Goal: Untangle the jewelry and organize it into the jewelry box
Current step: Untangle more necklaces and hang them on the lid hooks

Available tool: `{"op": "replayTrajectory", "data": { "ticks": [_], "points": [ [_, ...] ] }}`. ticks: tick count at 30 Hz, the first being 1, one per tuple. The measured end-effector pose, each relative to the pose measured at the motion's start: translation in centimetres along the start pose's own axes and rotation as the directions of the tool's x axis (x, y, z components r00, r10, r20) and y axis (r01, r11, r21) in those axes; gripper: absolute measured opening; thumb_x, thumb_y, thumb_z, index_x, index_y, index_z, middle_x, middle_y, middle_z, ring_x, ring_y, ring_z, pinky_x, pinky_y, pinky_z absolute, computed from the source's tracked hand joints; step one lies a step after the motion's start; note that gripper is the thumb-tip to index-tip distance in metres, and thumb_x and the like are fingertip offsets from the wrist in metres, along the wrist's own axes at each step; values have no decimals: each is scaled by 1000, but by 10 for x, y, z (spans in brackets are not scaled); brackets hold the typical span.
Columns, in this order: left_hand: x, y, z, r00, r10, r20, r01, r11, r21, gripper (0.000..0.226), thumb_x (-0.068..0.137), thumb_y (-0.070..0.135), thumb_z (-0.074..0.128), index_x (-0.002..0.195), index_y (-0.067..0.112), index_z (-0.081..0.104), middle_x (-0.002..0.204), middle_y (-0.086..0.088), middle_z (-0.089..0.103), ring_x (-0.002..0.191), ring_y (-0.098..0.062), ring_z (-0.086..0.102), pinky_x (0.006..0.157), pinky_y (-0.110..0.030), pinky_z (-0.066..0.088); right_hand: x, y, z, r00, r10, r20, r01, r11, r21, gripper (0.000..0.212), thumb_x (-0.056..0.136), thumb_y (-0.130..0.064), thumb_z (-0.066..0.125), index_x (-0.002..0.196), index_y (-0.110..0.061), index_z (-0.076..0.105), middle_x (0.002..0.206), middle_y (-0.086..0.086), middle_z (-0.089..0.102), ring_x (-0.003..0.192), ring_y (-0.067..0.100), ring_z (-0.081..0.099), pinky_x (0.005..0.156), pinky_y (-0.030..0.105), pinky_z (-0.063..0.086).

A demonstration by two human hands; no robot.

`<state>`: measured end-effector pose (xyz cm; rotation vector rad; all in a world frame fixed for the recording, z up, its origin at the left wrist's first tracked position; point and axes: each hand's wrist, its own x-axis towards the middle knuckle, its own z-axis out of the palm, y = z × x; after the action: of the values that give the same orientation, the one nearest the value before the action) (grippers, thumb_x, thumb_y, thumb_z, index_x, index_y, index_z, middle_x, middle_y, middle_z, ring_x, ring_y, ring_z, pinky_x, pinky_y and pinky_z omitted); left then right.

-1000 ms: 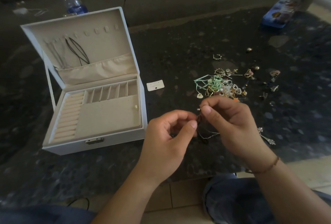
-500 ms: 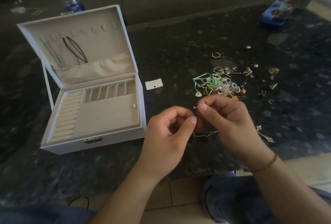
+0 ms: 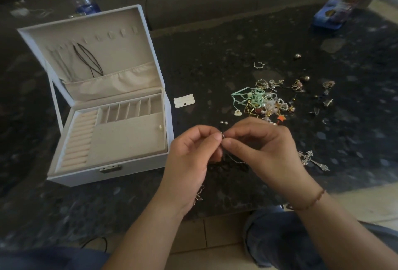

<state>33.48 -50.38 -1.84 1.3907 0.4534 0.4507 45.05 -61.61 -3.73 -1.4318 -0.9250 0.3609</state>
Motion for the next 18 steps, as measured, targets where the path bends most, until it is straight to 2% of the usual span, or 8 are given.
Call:
{"op": "replayTrajectory", "data": {
  "ticks": [3, 6, 9, 12, 16, 18],
  "points": [
    [-1, -2, 0, 995, 96, -33, -90, 984, 156, 12, 95, 12, 62, 86, 12, 69, 65, 5, 61, 66, -6, 57, 66, -19, 48, -1, -1, 0, 999, -29, -24, 28, 998, -56, 7, 79, -16, 78, 86, -18, 78, 83, -3, 71, 78, 17, 69, 69, 26, 54],
    [-1, 0, 0, 985, 170, 7, -165, 948, 273, 10, 95, 12, 60, 88, 13, 67, 65, 13, 60, 64, -1, 57, 63, -14, 46, -1, 0, -1, 999, -33, -11, 33, 998, -62, 5, 81, -16, 79, 83, -19, 76, 82, -2, 69, 76, 16, 66, 68, 24, 52],
    [-2, 1, -1, 972, 224, 69, -233, 891, 389, 11, 97, 15, 58, 90, 19, 64, 67, 20, 57, 64, 0, 54, 61, -11, 41, 1, -1, -4, 998, 41, 39, -42, 999, 31, 7, 81, -26, 76, 82, -19, 74, 82, 2, 67, 74, 24, 64, 67, 39, 54],
    [-3, 1, -3, 963, 255, 88, -267, 847, 461, 11, 99, 18, 56, 92, 23, 62, 70, 18, 55, 65, -3, 53, 61, -12, 40, 2, -1, -8, 991, 91, 102, -97, 994, 58, 6, 84, -25, 73, 83, -19, 72, 81, 7, 67, 75, 35, 61, 69, 50, 51],
    [-5, 4, -4, 961, 260, 96, -273, 829, 489, 9, 98, 20, 56, 92, 24, 62, 69, 17, 55, 64, -3, 53, 58, -12, 40, 2, -1, -8, 984, 97, 150, -103, 994, 31, 14, 84, -34, 69, 84, -20, 70, 80, 8, 65, 74, 40, 58, 68, 54, 49],
    [-5, 6, -5, 959, 254, 126, -282, 814, 508, 8, 98, 19, 56, 93, 21, 62, 69, 21, 56, 64, 0, 55, 58, -10, 41, 2, -1, -8, 984, 92, 153, -93, 996, -1, 10, 86, -32, 67, 85, -22, 68, 81, 6, 65, 74, 37, 58, 68, 52, 49]
  ]
}}
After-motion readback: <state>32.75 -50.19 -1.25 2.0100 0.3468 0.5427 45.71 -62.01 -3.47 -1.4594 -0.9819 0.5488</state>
